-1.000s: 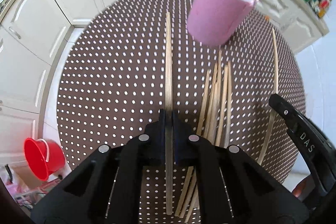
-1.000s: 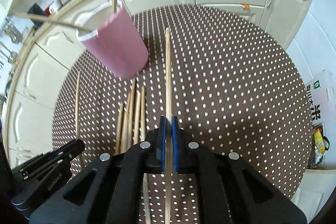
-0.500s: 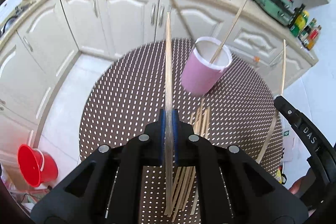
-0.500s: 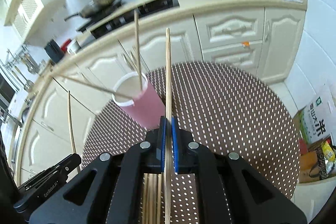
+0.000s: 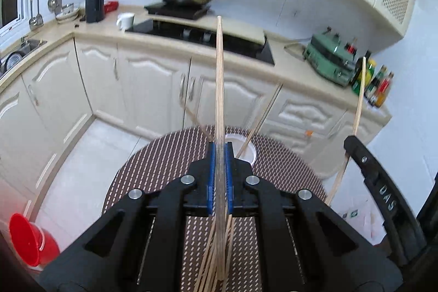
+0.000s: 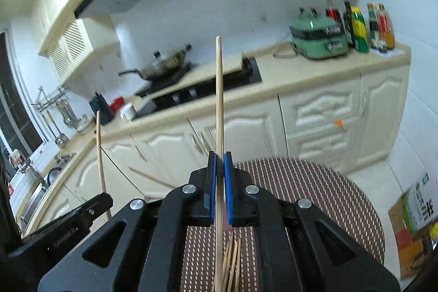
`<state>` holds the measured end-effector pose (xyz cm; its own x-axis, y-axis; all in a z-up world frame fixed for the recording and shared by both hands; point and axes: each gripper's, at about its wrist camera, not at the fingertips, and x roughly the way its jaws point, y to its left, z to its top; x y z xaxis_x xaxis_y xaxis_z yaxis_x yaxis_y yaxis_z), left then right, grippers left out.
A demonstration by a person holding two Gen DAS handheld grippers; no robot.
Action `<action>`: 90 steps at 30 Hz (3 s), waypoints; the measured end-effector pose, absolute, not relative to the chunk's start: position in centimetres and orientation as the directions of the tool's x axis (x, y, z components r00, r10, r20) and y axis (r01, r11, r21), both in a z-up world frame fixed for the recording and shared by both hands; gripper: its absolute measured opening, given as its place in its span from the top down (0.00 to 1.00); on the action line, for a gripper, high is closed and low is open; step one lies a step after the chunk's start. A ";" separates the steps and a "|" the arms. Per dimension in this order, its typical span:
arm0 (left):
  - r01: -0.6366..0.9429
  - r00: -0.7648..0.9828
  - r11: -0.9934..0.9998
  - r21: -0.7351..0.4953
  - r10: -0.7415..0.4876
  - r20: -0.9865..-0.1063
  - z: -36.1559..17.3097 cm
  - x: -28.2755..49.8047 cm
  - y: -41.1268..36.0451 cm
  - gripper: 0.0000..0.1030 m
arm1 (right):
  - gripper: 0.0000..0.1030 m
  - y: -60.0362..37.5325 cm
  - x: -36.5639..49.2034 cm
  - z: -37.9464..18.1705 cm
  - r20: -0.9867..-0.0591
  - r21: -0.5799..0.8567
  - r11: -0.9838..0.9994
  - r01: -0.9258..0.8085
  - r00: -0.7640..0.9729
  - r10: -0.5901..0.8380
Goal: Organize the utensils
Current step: 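Lift both held chopsticks upright and carry them over the pink cup, then lower the left chopstick into the cup while the right tool releases its chopstick in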
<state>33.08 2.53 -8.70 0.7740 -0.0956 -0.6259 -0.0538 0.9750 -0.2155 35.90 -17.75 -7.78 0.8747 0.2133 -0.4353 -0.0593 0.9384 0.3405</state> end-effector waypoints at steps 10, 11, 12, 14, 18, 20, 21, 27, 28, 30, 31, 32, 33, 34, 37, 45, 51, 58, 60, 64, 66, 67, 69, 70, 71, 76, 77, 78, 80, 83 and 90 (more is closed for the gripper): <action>-0.030 0.877 0.966 -0.258 -0.098 -0.470 -5.7 35.3 2.1 0.93 | 0.96 -18.5 38.8 -6.8 -0.283 0.400 0.904 -0.149 0.918 0.277; -0.016 0.886 0.965 -0.262 -0.108 -0.450 -5.6 35.7 2.0 0.93 | 0.96 -18.5 39.1 -6.8 -0.274 0.402 0.903 -0.153 0.921 0.278; -0.003 0.899 0.965 -0.262 -0.112 -0.423 -5.5 36.0 1.9 0.93 | 0.96 -18.6 39.6 -6.9 -0.261 0.408 0.899 -0.161 0.923 0.284; 0.015 0.920 0.967 -0.256 -0.114 -0.376 -5.5 36.4 1.7 0.93 | 0.96 -18.6 40.6 -7.5 -0.232 0.420 0.890 -0.178 0.927 0.295; 0.035 0.937 0.965 -0.260 -0.123 -0.328 -6.6 38.1 1.5 0.93 | 0.96 -18.5 42.4 -9.1 -0.195 0.426 0.883 -0.197 0.933 0.302; 0.035 0.941 0.968 -0.250 -0.116 -0.318 -7.4 39.0 1.3 0.93 | 0.96 -18.4 43.5 -10.3 -0.185 0.433 0.878 -0.206 0.932 0.310; 0.035 0.940 0.968 -0.250 -0.116 -0.320 -8.0 39.6 1.2 0.93 | 0.96 -18.3 44.1 -10.9 -0.186 0.435 0.877 -0.205 0.932 0.311; 0.037 0.924 0.964 -0.265 -0.134 -0.357 -11.3 42.7 0.8 0.93 | 0.96 -17.7 47.3 -14.0 -0.216 0.440 0.877 -0.194 0.925 0.313; 0.038 0.922 0.962 -0.271 -0.138 -0.361 -11.6 43.0 0.7 0.93 | 0.96 -17.6 47.6 -14.2 -0.217 0.436 0.879 -0.194 0.925 0.312; 0.029 0.917 0.960 -0.280 -0.137 -0.374 -12.6 44.0 0.8 0.93 | 0.96 -17.2 48.1 -14.9 -0.222 0.423 0.884 -0.200 0.923 0.315; 0.021 0.915 0.960 -0.281 -0.132 -0.382 -13.1 44.4 0.7 0.93 | 0.96 -17.0 48.2 -15.1 -0.225 0.419 0.886 -0.201 0.922 0.316; 0.016 0.913 0.959 -0.284 -0.130 -0.386 -13.5 44.7 0.8 0.93 | 0.96 -16.8 48.3 -15.5 -0.231 0.411 0.889 -0.201 0.921 0.315; 0.014 0.911 0.957 -0.289 -0.131 -0.391 -13.9 45.0 0.7 0.93 | 0.96 -16.7 48.4 -15.9 -0.236 0.404 0.892 -0.203 0.919 0.316; 0.015 0.906 0.954 -0.299 -0.139 -0.399 -14.4 45.4 0.8 0.93 | 0.96 -16.5 48.3 -16.3 -0.243 0.400 0.894 -0.202 0.917 0.316; 0.015 0.902 0.951 -0.307 -0.146 -0.406 -15.9 45.9 0.8 0.93 | 0.96 -16.5 48.4 -17.1 -0.247 0.407 0.888 -0.213 0.910 0.332; 0.040 0.899 0.960 -0.278 -0.156 -0.409 -18.5 45.5 0.0 0.93 | 0.96 -15.7 48.2 -19.4 -0.299 0.396 0.887 -0.238 0.880 0.369; 0.038 0.874 0.964 -0.263 -0.160 -0.460 -20.1 44.8 -0.1 0.93 | 0.96 -15.4 47.4 -20.5 -0.349 0.384 0.889 -0.249 0.852 0.389; 0.023 0.840 0.965 -0.262 -0.161 -0.518 -21.9 44.7 0.0 0.93 | 0.95 -15.3 47.1 -21.7 -0.400 0.384 0.891 -0.242 0.826 0.397; 0.021 0.834 0.964 -0.265 -0.163 -0.527 -22.1 44.5 0.1 0.93 | 0.93 -15.1 47.1 -21.6 -0.416 0.378 0.893 -0.244 0.817 0.399; 0.030 0.824 0.967 -0.252 -0.167 -0.541 -22.2 44.1 -0.1 0.93 | 0.90 -15.2 46.5 -21.8 -0.441 0.374 0.899 -0.229 0.809 0.389; 0.037 0.816 0.970 -0.241 -0.168 -0.553 -22.2 43.9 -0.3 0.93 | 0.82 -15.2 46.1 -21.8 -0.459 0.364 0.905 -0.219 0.804 0.379; 0.049 0.809 0.971 -0.235 -0.177 -0.560 -22.2 43.8 -0.4 0.93 | 0.78 -15.3 45.9 -21.8 -0.465 0.362 0.907 -0.216 0.802 0.376; 0.064 0.804 0.972 -0.227 -0.185 -0.565 -22.1 43.4 -0.5 0.93 | 0.72 -15.5 45.5 -21.7 -0.473 0.353 0.914 -0.201 0.804 0.359; 0.069 0.803 0.973 -0.221 -0.185 -0.566 -22.0 43.1 -0.5 0.93 | 0.69 -15.7 45.2 -21.5 -0.478 0.349 0.917 -0.196 0.804 0.354; 0.072 0.802 0.974 -0.216 -0.185 -0.567 -21.9 43.0 -0.5 0.92 | 0.65 -15.7 45.0 -21.5 -0.483 0.343 0.919 -0.192 0.804 0.348; 0.074 0.791 0.981 -0.180 -0.168 -0.588 -21.3 41.8 -0.6 0.92 | 0.53 -16.3 43.6 -20.8 -0.504 0.315 0.934 -0.167 0.805 0.314; 0.073 0.789 0.981 -0.178 -0.166 -0.592 -21.2 41.7 -0.6 0.92 | 0.51 -16.3 43.3 -20.5 -0.507 0.310 0.936 -0.166 0.804 0.310; 0.070 0.785 0.982 -0.173 -0.161 -0.598 -21.1 41.4 -0.6 0.92 | 0.50 -16.3 43.1 -20.3 -0.510 0.305 0.938 -0.163 0.804 0.306; 0.070 0.780 0.984 -0.166 -0.158 -0.606 -20.6 40.9 -0.5 0.92 | 0.45 -16.4 42.4 -19.7 -0.522 0.289 0.945 -0.156 0.801 0.292; 0.070 0.777 0.986 -0.148 -0.148 -0.612 -20.0 39.9 -0.5 0.92 | 0.40 -16.7 41.3 -18.5 -0.527 0.275 0.950 -0.151 0.802 0.280; 0.060 0.771 0.991 -0.123 -0.125 -0.625 -17.3 37.0 0.1 0.92 | 0.29 -17.9 38.3 -15.2 -0.547 0.247 0.960 -0.130 0.799 0.249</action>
<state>37.02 0.12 -17.30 0.7708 -0.1248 -0.6247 0.0605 0.9905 -0.1233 38.31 -17.91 -15.22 0.7993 0.2487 -0.5471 -0.1300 0.9604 0.2466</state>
